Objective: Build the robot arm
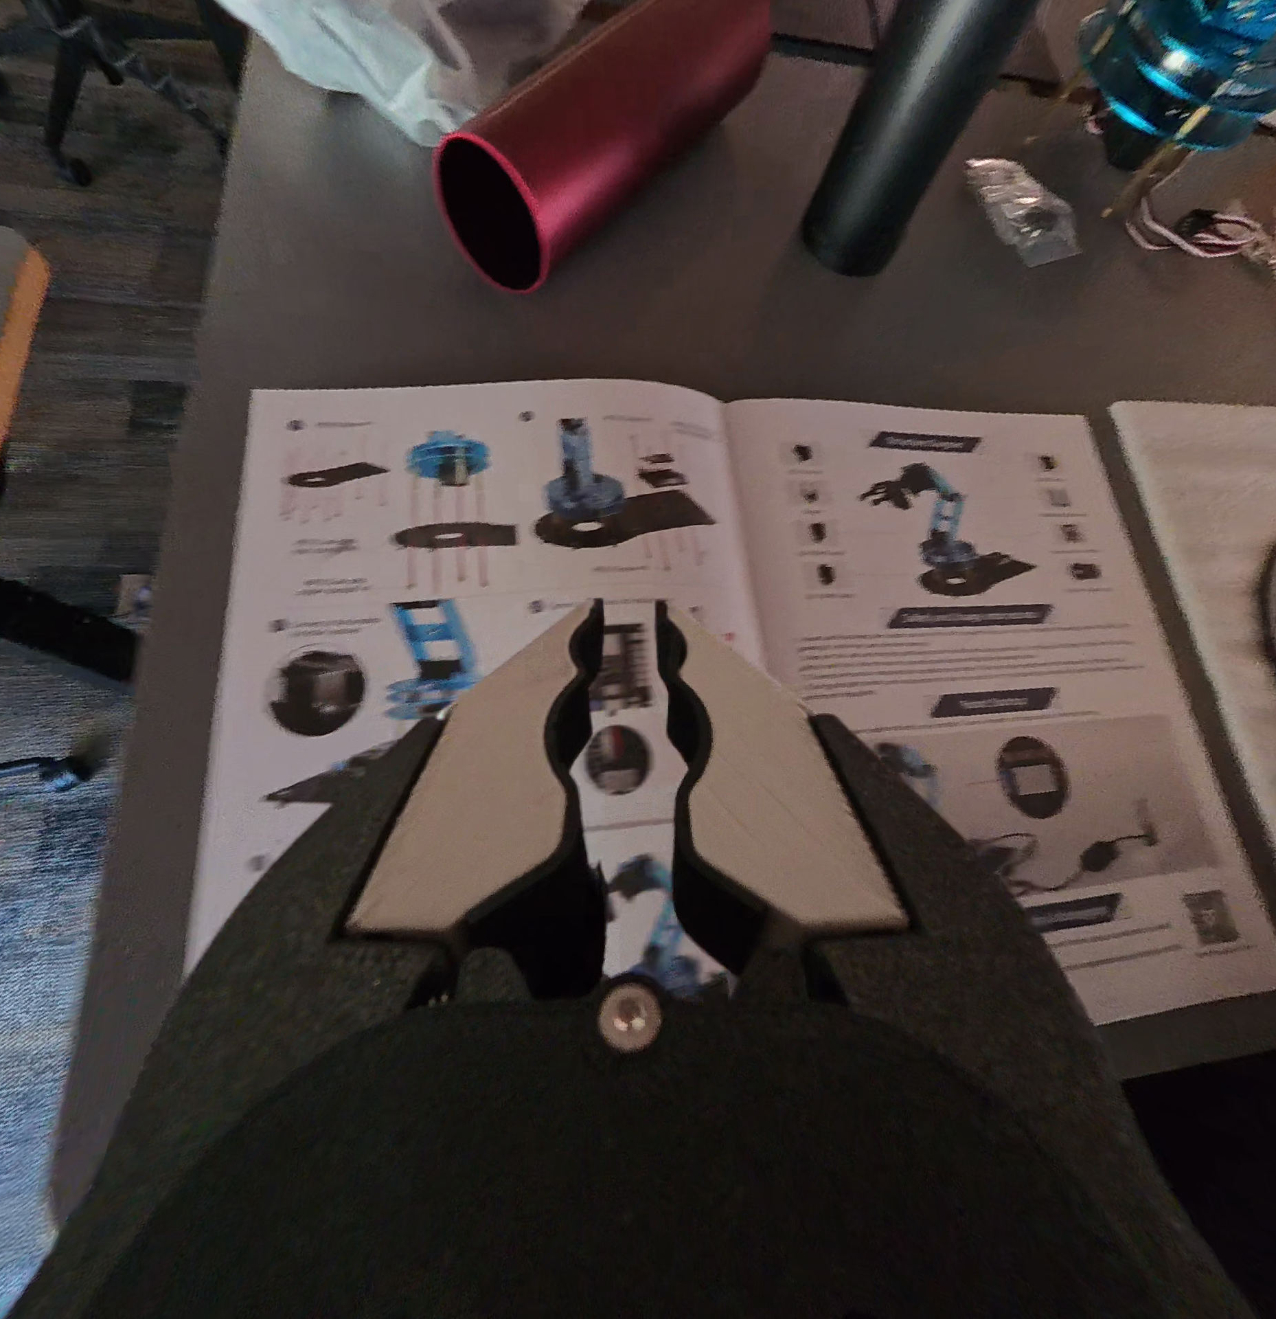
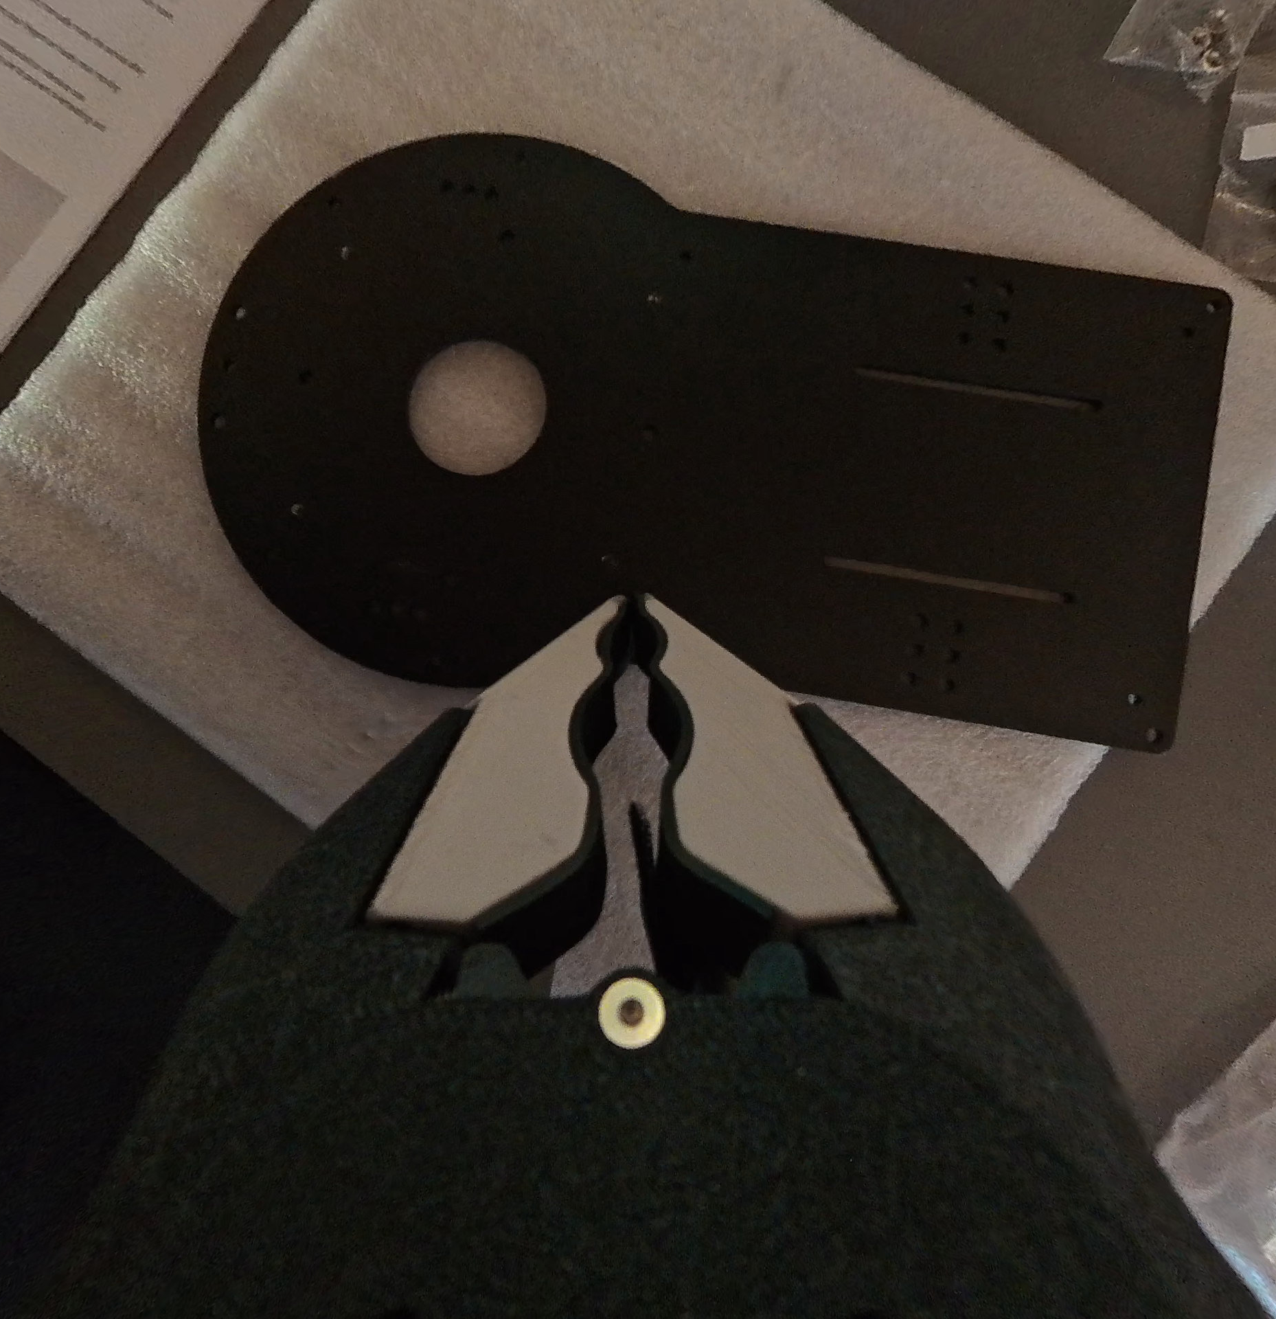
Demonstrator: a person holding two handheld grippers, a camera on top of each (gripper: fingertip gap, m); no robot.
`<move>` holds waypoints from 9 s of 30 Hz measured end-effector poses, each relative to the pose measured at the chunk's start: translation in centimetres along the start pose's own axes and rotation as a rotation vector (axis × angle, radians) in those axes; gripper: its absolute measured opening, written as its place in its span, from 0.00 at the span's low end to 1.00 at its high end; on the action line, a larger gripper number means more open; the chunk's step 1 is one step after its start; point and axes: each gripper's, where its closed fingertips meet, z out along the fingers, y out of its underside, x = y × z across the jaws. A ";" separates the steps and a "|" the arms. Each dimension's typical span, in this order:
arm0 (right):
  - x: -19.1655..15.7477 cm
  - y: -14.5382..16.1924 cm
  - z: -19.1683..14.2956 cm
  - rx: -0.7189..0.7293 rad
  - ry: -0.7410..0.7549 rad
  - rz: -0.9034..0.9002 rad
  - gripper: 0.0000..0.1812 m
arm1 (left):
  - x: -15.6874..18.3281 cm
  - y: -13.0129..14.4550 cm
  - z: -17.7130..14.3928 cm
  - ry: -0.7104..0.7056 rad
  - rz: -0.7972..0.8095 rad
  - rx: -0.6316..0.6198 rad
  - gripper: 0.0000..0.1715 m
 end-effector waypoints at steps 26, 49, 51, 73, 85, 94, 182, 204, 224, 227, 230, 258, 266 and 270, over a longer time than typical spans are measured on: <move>17.4 3.9 -9.3 0.409 -0.041 0.130 0.12 | 38.6 2.3 3.7 0.228 0.169 -0.161 0.11; -1.5 -9.5 -1.1 0.300 -0.232 -0.094 0.12 | 4.7 3.9 -6.7 -0.183 -0.164 0.008 0.11; -4.6 -11.1 -0.1 0.290 -0.256 -0.097 0.11 | 0.9 4.2 -7.1 -0.187 -0.190 0.013 0.11; -20.5 -18.3 10.2 0.025 -0.338 -0.044 0.12 | -11.0 -0.2 -1.8 0.182 -0.146 0.122 0.12; -19.6 -18.2 12.2 -0.039 -0.294 0.006 0.12 | -12.3 -2.1 -0.2 0.395 -0.283 0.158 0.12; -20.0 -18.0 12.5 -0.056 -0.300 -0.001 0.12 | -12.7 -2.9 -0.3 0.380 -0.258 0.167 0.12; 13.0 0.4 -4.4 0.321 -0.613 0.828 0.21 | 36.0 7.4 10.1 0.403 0.441 -0.091 0.18; 8.2 -8.1 -13.2 0.499 -0.609 0.717 0.01 | 39.6 1.1 4.9 0.562 0.367 0.177 0.39; 7.2 -18.2 -17.8 0.863 -0.605 0.457 0.22 | 43.2 -6.9 2.5 -0.035 0.865 0.452 0.00; 4.3 -20.4 -17.8 0.858 -0.724 0.429 0.35 | 42.2 -8.9 0.7 0.001 0.745 0.495 0.00; -0.6 -22.2 -19.5 0.873 -0.645 0.238 0.36 | 42.8 -12.2 -2.7 0.056 0.609 0.631 0.00; 5.6 -18.5 -14.0 0.928 -0.698 0.251 0.22 | 48.6 -12.1 -2.0 0.525 0.445 0.605 0.01; 13.3 -7.7 -16.2 0.737 -0.253 0.277 0.21 | 49.1 -12.2 -1.7 0.434 0.439 0.590 0.01; 16.1 -2.6 -19.5 0.680 -0.113 0.304 0.27 | 50.7 -11.8 -1.6 0.411 0.426 0.573 0.00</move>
